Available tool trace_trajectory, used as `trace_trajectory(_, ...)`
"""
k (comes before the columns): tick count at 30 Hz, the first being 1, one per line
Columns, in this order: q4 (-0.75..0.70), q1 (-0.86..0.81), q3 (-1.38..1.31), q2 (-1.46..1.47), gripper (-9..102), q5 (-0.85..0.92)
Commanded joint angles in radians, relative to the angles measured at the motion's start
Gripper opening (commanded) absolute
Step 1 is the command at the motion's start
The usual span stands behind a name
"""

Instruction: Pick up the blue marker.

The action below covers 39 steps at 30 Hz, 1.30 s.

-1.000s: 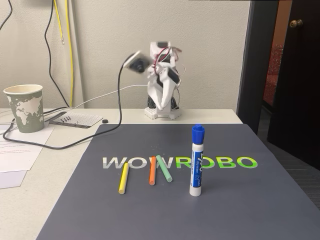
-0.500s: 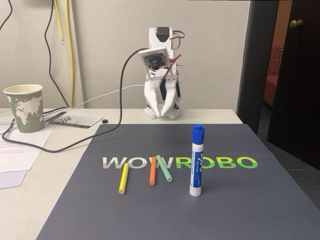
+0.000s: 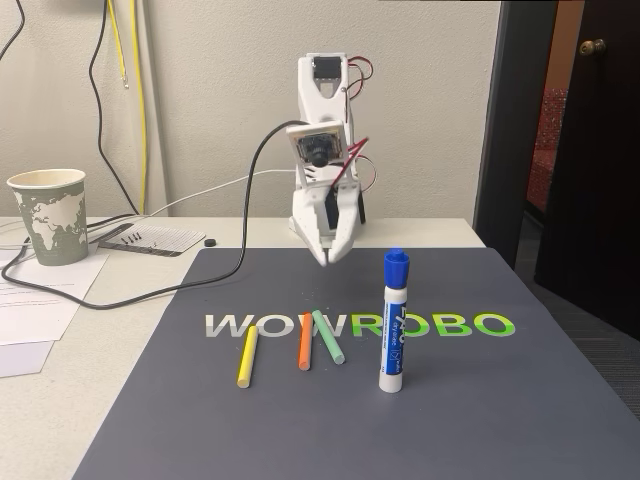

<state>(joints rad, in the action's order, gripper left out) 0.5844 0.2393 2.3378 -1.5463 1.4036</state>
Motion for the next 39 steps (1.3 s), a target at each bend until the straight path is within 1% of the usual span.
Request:
trace_trajectory(1, 0.074, 0.014, -0.061, 0.055, 0, 0.023)
trace_trajectory(5, 0.202, 0.018, -0.120, 0.216, 0, 0.031)
trace_trajectory(12, 0.221, 0.025, -0.138, 0.290, 4, 0.012)
trace_trajectory(17, 0.259, 0.026, -0.149, 0.339, 14, 0.009)
trace_trajectory(19, 0.273, 0.029, -0.160, 0.362, 16, 0.009)
trace_trajectory(21, 0.275, 0.035, -0.179, 0.383, 18, 0.008)
trace_trajectory(26, 0.273, 0.054, -0.219, 0.431, 25, 0.005)
trace_trajectory(32, 0.227, 0.086, -0.275, 0.443, 25, 0.006)
trace_trajectory(39, 0.189, 0.095, -0.413, 0.525, 26, 0.018)
